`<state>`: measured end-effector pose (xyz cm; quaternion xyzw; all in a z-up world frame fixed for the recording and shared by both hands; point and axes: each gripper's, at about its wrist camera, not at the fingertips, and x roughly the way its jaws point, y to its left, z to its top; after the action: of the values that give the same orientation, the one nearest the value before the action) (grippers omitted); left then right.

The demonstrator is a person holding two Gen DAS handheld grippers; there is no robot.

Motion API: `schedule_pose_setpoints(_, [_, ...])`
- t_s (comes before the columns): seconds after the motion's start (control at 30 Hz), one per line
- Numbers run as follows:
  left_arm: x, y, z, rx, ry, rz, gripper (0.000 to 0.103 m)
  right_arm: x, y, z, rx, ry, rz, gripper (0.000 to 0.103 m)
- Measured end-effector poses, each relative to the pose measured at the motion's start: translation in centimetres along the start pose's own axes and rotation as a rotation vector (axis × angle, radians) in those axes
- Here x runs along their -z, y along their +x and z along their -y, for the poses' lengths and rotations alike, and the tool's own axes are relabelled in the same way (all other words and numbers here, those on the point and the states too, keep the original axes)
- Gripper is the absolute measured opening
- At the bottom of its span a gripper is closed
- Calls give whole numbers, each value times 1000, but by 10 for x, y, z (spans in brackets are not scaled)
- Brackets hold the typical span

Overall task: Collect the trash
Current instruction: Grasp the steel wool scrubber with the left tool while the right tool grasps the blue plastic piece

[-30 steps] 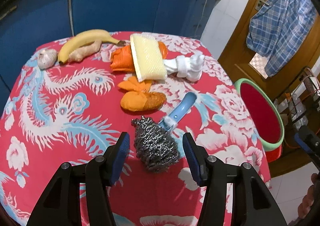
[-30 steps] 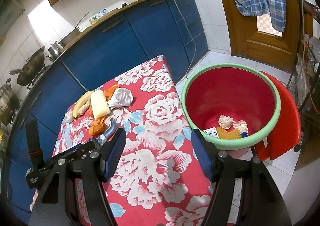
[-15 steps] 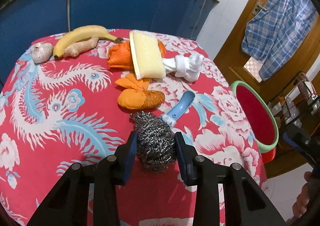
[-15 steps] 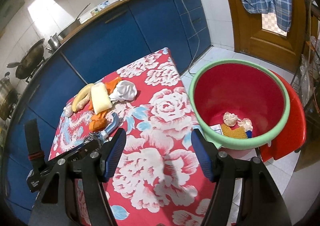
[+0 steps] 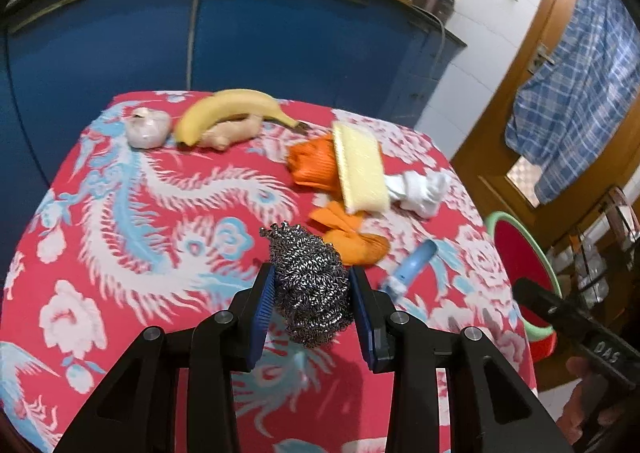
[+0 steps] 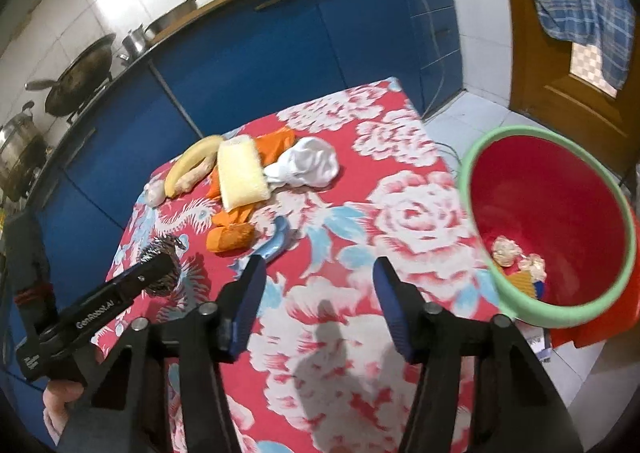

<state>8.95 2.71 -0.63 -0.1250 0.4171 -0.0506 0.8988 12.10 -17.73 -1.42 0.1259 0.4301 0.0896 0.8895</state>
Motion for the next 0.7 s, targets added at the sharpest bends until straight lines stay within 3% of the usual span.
schedule_pose_setpoints(0.4, [-5, -2, -23, -23, -40, 21, 38, -7, 57, -29, -23, -55, -73, 43])
schedule_pose_setpoints(0.7, [-6, -1, -26, -21, -49, 18, 38, -15, 84, -33, 8, -81, -86, 36])
